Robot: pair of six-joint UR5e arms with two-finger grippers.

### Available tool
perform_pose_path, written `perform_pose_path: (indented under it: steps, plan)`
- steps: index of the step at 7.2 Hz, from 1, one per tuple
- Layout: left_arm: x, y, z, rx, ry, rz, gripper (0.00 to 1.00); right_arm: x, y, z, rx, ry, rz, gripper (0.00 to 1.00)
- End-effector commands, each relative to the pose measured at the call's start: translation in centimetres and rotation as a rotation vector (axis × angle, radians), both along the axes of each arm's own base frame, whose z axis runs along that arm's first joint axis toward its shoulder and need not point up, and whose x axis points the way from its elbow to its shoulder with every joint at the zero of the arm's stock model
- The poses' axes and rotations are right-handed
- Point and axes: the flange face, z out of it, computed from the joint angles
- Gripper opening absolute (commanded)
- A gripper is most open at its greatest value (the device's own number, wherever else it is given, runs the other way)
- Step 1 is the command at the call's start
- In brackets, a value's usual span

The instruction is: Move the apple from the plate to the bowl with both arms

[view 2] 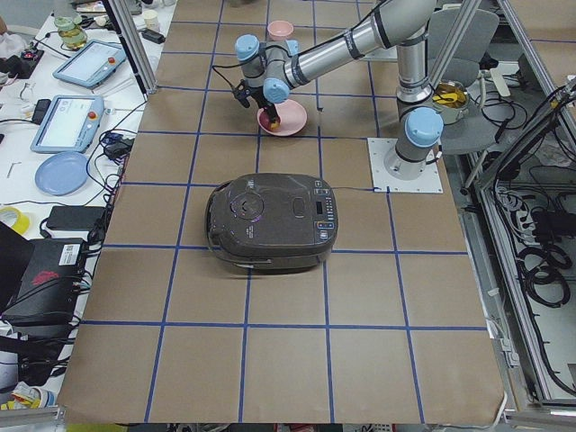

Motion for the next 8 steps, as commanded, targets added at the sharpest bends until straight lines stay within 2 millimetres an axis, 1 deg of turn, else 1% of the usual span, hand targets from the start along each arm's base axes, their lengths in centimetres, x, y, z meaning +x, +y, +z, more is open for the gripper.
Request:
perform_pose_path:
  steps: [1,2,3,4,5,6,7,8]
  plan:
    - [0.0,0.3,-1.2,0.017,-0.001,-0.031,0.99,-1.3,3.2,-11.3,-0.053,0.015,-0.004,1.00]
    - [0.0,0.3,-1.3,0.017,0.007,-0.065,0.74,-1.2,4.9,-14.7,-0.096,0.030,-0.008,1.00]
    - [-0.1,0.0,-0.7,-0.005,0.036,-0.180,0.22,-1.2,5.4,-17.3,-0.076,0.021,-0.015,0.92]
    - [0.0,0.1,-0.3,-0.013,0.042,-0.241,0.11,-1.2,5.3,-17.5,-0.075,0.016,-0.012,0.52]
    - [0.0,-0.1,1.3,-0.047,0.046,-0.276,0.04,-1.2,5.1,-17.3,-0.079,0.017,-0.010,0.09]
    - [-0.4,-1.1,3.0,-0.082,0.058,-0.329,0.04,-1.3,5.0,-17.2,-0.079,0.022,-0.009,0.00]
    - [-0.5,-1.7,4.1,-0.104,0.068,-0.371,0.04,-1.3,5.1,-17.2,-0.078,0.025,-0.009,0.00]
    - [-1.1,-1.6,4.6,-0.116,0.071,-0.401,0.04,-1.4,5.0,-17.1,-0.080,0.027,-0.009,0.00]
